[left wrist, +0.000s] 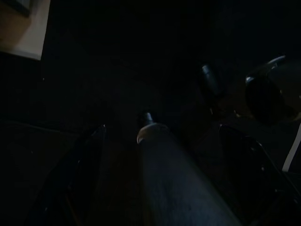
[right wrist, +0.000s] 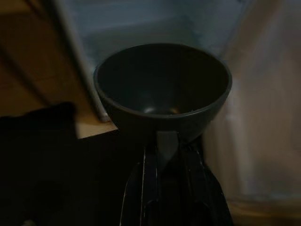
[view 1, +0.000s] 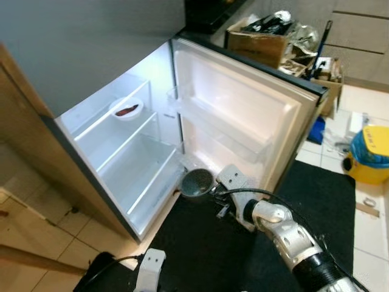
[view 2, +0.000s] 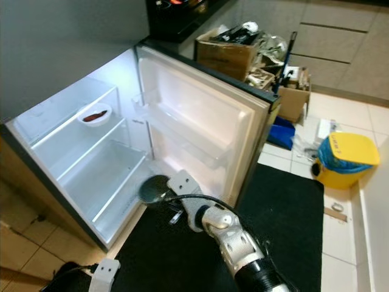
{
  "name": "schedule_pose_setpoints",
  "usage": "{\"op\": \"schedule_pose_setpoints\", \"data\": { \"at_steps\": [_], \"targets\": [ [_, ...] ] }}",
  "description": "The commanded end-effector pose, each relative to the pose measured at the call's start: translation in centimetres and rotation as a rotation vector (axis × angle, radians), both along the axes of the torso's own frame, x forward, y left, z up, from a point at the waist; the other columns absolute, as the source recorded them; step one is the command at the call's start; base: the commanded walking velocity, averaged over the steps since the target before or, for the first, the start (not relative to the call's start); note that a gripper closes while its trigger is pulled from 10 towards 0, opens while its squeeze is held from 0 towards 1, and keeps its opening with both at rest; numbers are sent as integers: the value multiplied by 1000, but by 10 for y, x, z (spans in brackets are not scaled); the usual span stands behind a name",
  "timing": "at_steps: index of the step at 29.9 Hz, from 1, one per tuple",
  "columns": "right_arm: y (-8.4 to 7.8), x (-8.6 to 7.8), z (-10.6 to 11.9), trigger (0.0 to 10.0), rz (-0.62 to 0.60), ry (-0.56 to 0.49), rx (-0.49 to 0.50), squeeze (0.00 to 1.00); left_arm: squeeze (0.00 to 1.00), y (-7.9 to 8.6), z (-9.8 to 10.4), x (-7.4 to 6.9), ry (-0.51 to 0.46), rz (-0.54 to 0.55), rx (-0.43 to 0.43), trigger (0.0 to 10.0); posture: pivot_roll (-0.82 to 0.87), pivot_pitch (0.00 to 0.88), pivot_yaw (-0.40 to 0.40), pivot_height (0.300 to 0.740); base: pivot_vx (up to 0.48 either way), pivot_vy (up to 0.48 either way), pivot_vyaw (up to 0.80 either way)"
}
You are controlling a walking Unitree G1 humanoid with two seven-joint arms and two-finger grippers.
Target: Restocking fridge
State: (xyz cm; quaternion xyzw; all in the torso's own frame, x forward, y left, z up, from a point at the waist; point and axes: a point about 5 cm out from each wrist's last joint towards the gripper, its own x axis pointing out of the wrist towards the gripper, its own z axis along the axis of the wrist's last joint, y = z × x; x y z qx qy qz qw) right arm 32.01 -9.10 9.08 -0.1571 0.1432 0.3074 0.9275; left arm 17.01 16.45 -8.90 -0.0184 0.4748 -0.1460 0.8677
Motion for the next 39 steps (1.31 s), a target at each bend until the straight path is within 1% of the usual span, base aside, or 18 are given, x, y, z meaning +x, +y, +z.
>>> {"op": "schedule_pose_setpoints", "data": {
  "at_steps": [1,10,11,12,13,14,16,19,20,22,23,25,29,32,33,34,37,39],
  "targets": [
    [-8,5,-1,10000,-76,-6,-7,0,0,3,-3,-6,17,0,8,10000,-178,108,44,740,0,0,0],
    [-53,28,12,10000,-356,-111,-29,0,0,5,-4,-9,21,7,15,10000,-163,102,34,740,0,0,0],
    [-68,32,17,10000,-433,-137,-32,0,0,6,-4,-9,22,8,16,10000,-162,102,33,740,0,0,0],
    [-68,32,17,10000,-433,-137,-32,0,0,6,-4,-9,22,8,16,10000,-162,102,33,740,0,0,0],
    [-84,36,21,10000,-514,-161,-40,0,0,6,-4,-10,22,9,18,10000,-160,99,32,740,0,0,0],
    [-84,36,21,10000,-514,-161,-40,0,0,6,-4,-10,22,9,18,10000,-160,99,32,740,0,0,0],
    [-111,39,27,10000,-637,-190,-58,0,0,7,-4,-10,22,9,20,10000,-160,99,32,740,0,0,0],
    [-134,38,31,10000,-736,-218,-76,0,0,7,-4,-9,21,9,20,10000,-164,95,34,740,0,0,0],
    [-134,38,31,10000,-736,-218,-76,0,0,7,-4,-9,21,9,20,10000,-164,95,34,740,0,0,0],
    [-154,35,36,10000,-822,-249,-83,0,0,7,-4,-9,21,6,20,10000,-165,96,35,740,0,0,0],
    [-154,35,36,10000,-822,-249,-83,0,0,7,-4,-9,21,6,20,10000,-165,96,35,740,0,0,0],
    [-179,29,43,10000,-917,-296,-47,0,0,7,-3,-9,20,1,21,10000,-171,97,42,740,0,0,0],
    [-179,29,54,10000,-878,-363,56,0,0,7,-3,-8,18,-3,21,10000,-174,98,45,740,0,0,0],
    [-163,29,64,10000,-772,-423,216,0,0,6,-3,-8,17,-7,22,10000,-182,98,51,740,0,0,0],
    [-163,29,64,10000,-772,-423,216,0,0,6,-3,-8,17,-7,22,10000,-182,98,51,740,0,0,0],
    [-150,28,66,10000,-703,-433,313,0,0,7,-3,-7,17,-10,24,10000,-185,97,51,740,0,0,0],
    [-145,27,66,10000,-677,-437,352,0,0,6,-3,-7,17,-12,25,10000,-186,97,51,740,0,0,0],
    [-133,24,65,10000,-640,-440,433,0,0,6,-3,-7,16,-16,28,10000,-190,95,53,740,0,0,0]
  ]
}}
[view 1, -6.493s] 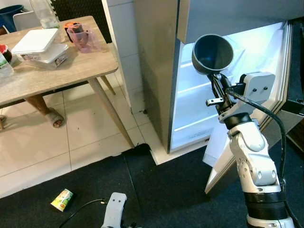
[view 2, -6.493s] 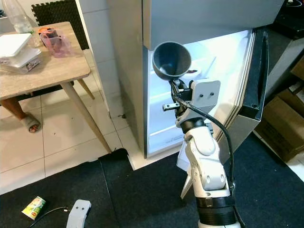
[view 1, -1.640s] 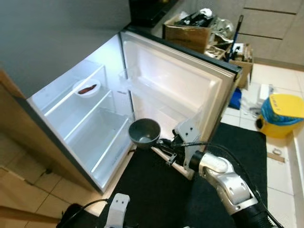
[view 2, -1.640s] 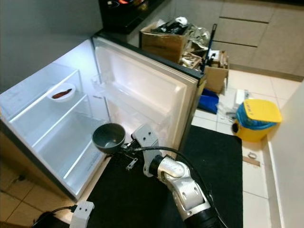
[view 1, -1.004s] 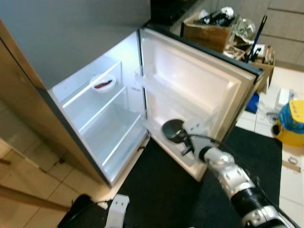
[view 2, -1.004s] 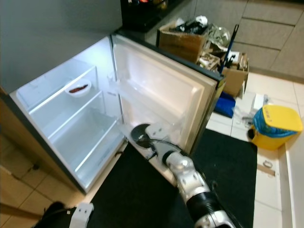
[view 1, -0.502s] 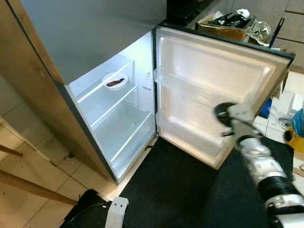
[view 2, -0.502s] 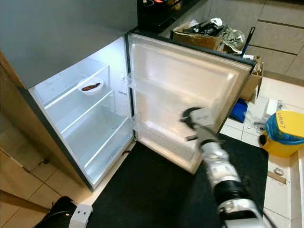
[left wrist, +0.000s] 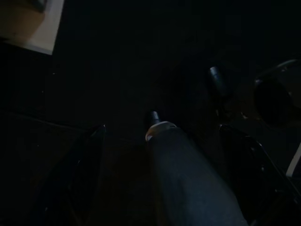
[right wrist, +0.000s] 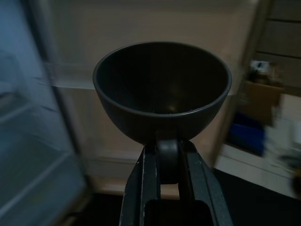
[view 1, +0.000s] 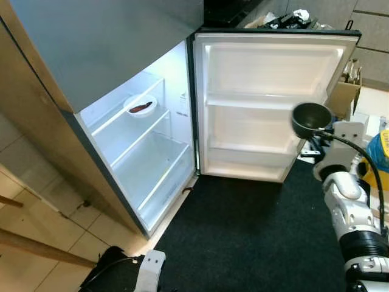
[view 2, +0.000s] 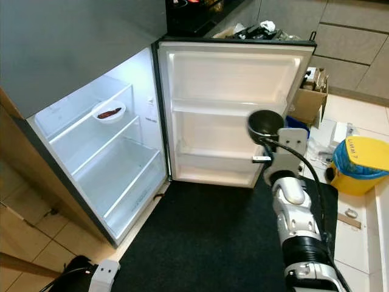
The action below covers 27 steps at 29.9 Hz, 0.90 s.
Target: Restocking fridge
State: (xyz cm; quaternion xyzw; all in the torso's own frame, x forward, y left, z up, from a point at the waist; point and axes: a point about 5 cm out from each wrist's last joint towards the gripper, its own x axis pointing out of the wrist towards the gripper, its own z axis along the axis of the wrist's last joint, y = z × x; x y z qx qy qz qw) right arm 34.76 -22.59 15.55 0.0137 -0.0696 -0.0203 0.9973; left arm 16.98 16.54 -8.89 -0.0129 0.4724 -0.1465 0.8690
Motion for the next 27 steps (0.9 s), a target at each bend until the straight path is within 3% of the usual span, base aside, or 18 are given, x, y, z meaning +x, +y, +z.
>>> {"op": "schedule_pose_setpoints", "data": {
  "at_steps": [1,4,8,12,27],
  "targets": [
    [6,-4,0,10000,29,-42,55,0,0,5,-3,-7,24,-11,18,10000,-190,95,53,740,0,0,0],
    [19,-6,-5,10000,58,-50,85,0,0,3,-2,-6,25,-16,4,10000,-195,93,53,740,0,0,0],
    [23,-7,-7,10000,71,-46,89,0,0,2,-2,-6,25,-17,-1,10000,-196,93,54,740,0,0,0],
    [38,-11,-21,10000,116,2,92,0,0,0,-1,-3,21,-21,-3,10000,-202,90,55,740,0,0,0],
    [44,-16,-23,10000,152,0,93,0,0,-1,0,0,9,-37,19,10000,-219,90,64,740,0,0,-776]
  ]
}}
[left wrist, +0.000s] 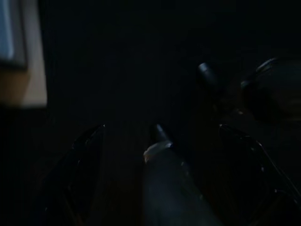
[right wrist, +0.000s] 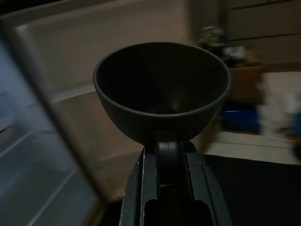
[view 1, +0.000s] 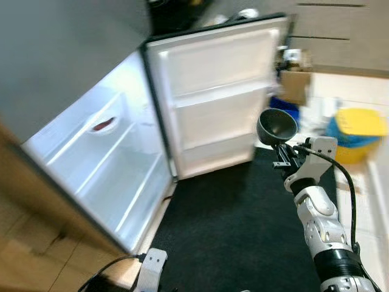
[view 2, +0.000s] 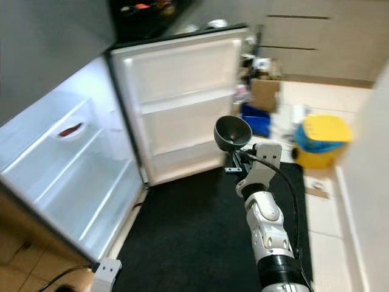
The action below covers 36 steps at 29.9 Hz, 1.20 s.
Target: Restocking fridge
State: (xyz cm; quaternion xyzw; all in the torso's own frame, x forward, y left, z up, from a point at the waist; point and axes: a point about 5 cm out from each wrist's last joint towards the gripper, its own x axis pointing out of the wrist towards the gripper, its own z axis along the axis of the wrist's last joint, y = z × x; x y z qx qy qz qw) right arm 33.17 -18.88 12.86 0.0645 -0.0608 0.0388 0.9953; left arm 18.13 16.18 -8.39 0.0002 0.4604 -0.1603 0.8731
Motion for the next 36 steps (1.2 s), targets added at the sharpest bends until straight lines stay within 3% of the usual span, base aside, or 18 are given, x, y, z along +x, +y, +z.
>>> {"op": "schedule_pose_setpoints", "data": {
  "at_steps": [1,11,17,24,30,36],
  "targets": [
    [8,0,4,10000,27,-16,-2,0,0,3,-5,-10,35,-2,12,10000,-219,90,64,740,0,0,-775],
    [14,-1,6,10000,59,-36,-14,0,0,2,-4,-8,32,-9,5,10000,-224,89,69,740,0,0,-741],
    [31,-4,7,10000,150,-55,-32,0,0,1,-4,-8,41,-12,-10,10000,-232,84,61,740,0,-259,0],
    [60,-12,3,10000,364,-41,-99,0,0,-4,-5,-10,44,-11,-13,10000,-236,76,45,740,0,-449,0],
    [66,-14,-3,10000,418,-16,-192,0,0,-5,-5,-10,45,-1,-16,10000,-233,71,35,740,0,-327,0],
    [68,-15,-4,10000,443,-9,-215,0,0,-5,-6,-11,47,5,-15,10000,-232,72,37,740,0,0,0]
  ]
}}
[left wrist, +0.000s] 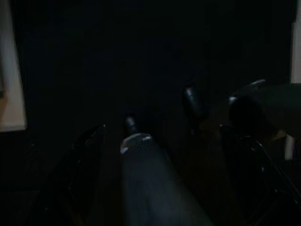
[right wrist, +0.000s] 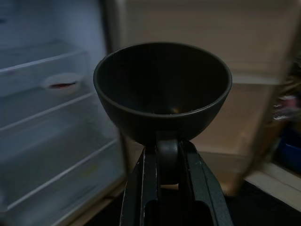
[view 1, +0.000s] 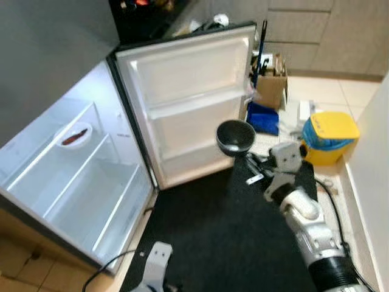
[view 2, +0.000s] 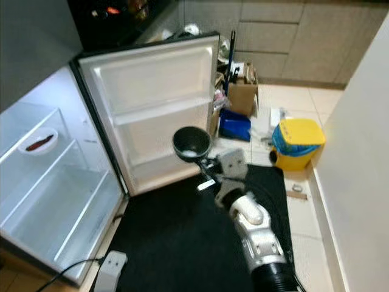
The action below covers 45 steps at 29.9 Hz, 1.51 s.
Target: Restocking fridge
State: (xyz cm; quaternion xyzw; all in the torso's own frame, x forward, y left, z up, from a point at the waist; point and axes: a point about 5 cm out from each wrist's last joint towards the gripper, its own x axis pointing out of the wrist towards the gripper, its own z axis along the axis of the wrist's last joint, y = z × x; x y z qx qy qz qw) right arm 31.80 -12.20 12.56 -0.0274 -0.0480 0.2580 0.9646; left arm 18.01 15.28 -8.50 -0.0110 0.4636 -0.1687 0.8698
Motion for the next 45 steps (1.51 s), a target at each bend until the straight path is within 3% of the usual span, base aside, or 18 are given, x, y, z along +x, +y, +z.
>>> {"op": "schedule_pose_setpoints", "data": {
  "at_steps": [1,10,19,24,45],
  "targets": [
    [2,-1,-1,10000,16,3,-14,0,0,4,-5,-10,34,11,13,10000,-231,73,39,740,0,0,0],
    [4,-1,-2,10000,21,-1,-63,0,0,7,-4,-8,26,10,36,10000,-228,72,48,740,0,-412,0],
    [3,-1,-3,10000,7,-7,-102,0,0,10,-3,-6,22,45,59,10000,-231,75,52,740,0,0,0],
    [1,-3,-4,10000,0,-5,-103,0,0,9,-3,-7,25,25,27,10000,-234,81,57,740,0,0,0],
    [16,-7,-7,10000,57,-2,-65,0,0,10,-3,-7,22,22,29,10000,-220,81,55,740,304,0,0]
  ]
}}
